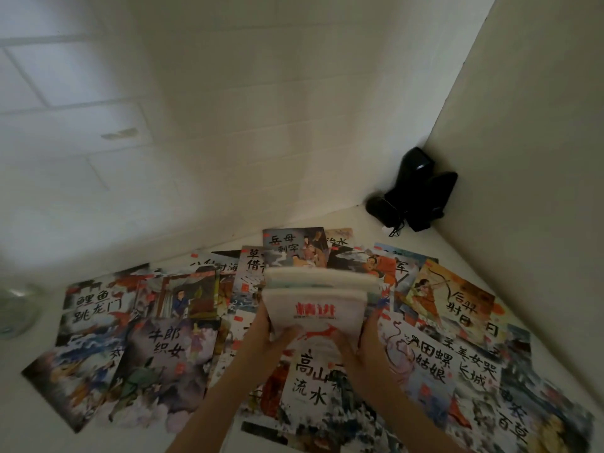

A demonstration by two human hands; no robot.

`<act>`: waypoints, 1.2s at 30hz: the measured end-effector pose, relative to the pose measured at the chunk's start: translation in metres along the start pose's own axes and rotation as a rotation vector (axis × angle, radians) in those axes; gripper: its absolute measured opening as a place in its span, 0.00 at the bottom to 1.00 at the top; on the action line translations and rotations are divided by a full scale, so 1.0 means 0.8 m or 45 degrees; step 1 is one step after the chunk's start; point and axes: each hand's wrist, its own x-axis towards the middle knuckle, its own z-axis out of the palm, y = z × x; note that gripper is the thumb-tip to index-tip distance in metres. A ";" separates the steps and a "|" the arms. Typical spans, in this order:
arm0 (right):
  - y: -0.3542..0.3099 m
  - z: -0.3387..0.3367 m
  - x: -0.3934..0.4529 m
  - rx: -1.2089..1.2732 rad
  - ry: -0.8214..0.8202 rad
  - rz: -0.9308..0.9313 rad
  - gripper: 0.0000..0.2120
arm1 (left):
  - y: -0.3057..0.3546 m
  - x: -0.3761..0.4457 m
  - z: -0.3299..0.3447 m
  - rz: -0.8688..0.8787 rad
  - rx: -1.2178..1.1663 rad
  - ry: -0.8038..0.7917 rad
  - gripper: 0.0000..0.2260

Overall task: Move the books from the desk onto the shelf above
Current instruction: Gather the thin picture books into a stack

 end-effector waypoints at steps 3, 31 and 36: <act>0.022 0.006 -0.010 -0.112 0.029 0.006 0.40 | -0.016 -0.015 0.014 -0.010 0.079 0.002 0.27; -0.524 0.257 -0.117 0.211 -0.469 -1.186 0.18 | 0.402 -0.339 -0.263 1.015 0.124 1.252 0.21; -0.674 0.250 -0.148 0.347 -0.381 -1.456 0.19 | 0.553 -0.383 -0.292 1.237 0.322 1.190 0.20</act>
